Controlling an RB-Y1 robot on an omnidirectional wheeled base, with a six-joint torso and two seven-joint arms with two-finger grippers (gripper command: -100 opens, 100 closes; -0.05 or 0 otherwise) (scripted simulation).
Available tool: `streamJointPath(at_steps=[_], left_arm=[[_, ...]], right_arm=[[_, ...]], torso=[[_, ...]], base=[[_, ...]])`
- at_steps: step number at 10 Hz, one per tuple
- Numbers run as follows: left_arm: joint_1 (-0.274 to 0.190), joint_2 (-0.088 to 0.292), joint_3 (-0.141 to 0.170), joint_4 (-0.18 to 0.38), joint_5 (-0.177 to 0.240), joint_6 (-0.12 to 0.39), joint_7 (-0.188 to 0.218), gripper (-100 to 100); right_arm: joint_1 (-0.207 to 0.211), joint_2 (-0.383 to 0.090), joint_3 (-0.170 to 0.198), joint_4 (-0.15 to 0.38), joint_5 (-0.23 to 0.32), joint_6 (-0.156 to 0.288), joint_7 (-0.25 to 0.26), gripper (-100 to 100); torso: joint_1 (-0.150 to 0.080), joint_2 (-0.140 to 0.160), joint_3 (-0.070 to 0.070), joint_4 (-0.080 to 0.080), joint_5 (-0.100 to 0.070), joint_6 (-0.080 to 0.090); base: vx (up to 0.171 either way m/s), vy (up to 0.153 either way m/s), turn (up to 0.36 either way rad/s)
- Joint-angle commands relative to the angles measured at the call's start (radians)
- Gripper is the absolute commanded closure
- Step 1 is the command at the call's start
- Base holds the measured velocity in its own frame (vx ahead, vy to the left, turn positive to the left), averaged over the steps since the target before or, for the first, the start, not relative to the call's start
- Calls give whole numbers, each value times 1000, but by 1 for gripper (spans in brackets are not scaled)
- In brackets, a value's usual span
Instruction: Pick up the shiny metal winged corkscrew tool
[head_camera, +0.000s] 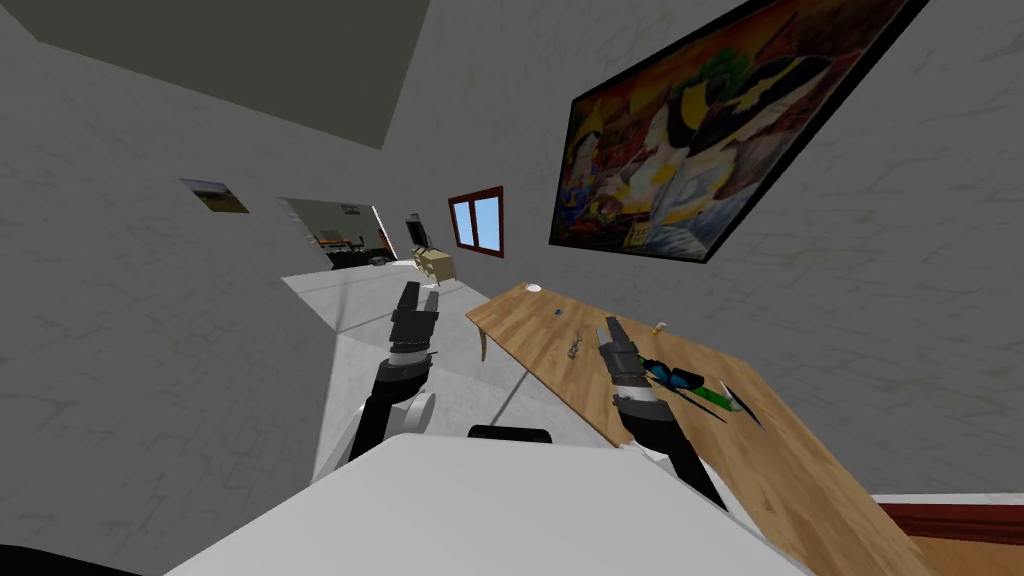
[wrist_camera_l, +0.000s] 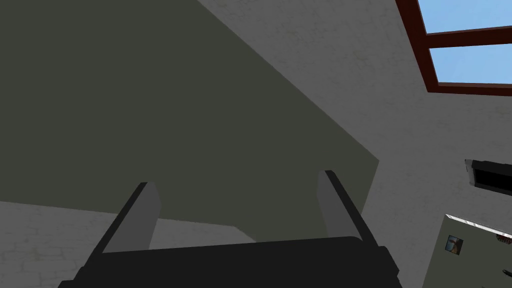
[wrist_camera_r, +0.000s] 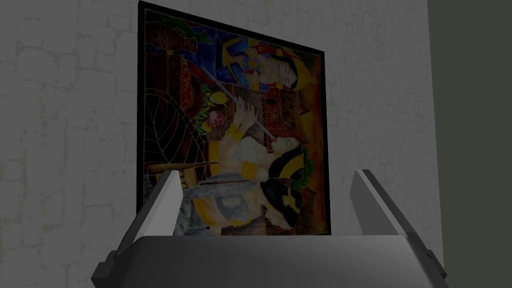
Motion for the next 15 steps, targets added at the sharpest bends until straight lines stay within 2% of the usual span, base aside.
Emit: streamJointPath(at_steps=[1, 2, 8, 9, 14, 15], left_arm=[[0, 0, 0, 0, 0, 0, 0, 0], [0, 0, 0, 0, 0, 0, 0, 0], [0, 0, 0, 0, 0, 0, 0, 0], [0, 0, 0, 0, 0, 0, 0, 0], [0, 0, 0, 0, 0, 0, 0, 0], [0, 0, 0, 0, 0, 0, 0, 0]], right_arm=[[47, -27, 16, 39, 28, 49, 42, -100], [47, -27, 16, 39, 28, 49, 42, -100], [200, -84, 47, 121, 101, 190, 158, -100], [200, -84, 47, 121, 101, 190, 158, -100], [294, -149, 29, 205, 144, 277, 242, -100], [294, -149, 29, 205, 144, 277, 242, -100]], torso=[[0, 0, 0, 0, 0, 0], [1, 0, 0, 0, 0, -1], [0, -2, -1, 0, 0, 0], [1, -3, -1, -1, 0, 0], [2, -5, -3, -1, 0, 0], [2, -7, -4, -1, 1, 0]], base=[[35, 17, 354], [35, 2, 128], [49, 11, 178], [47, 11, 62], [89, 26, 115], [90, 12, 18]])
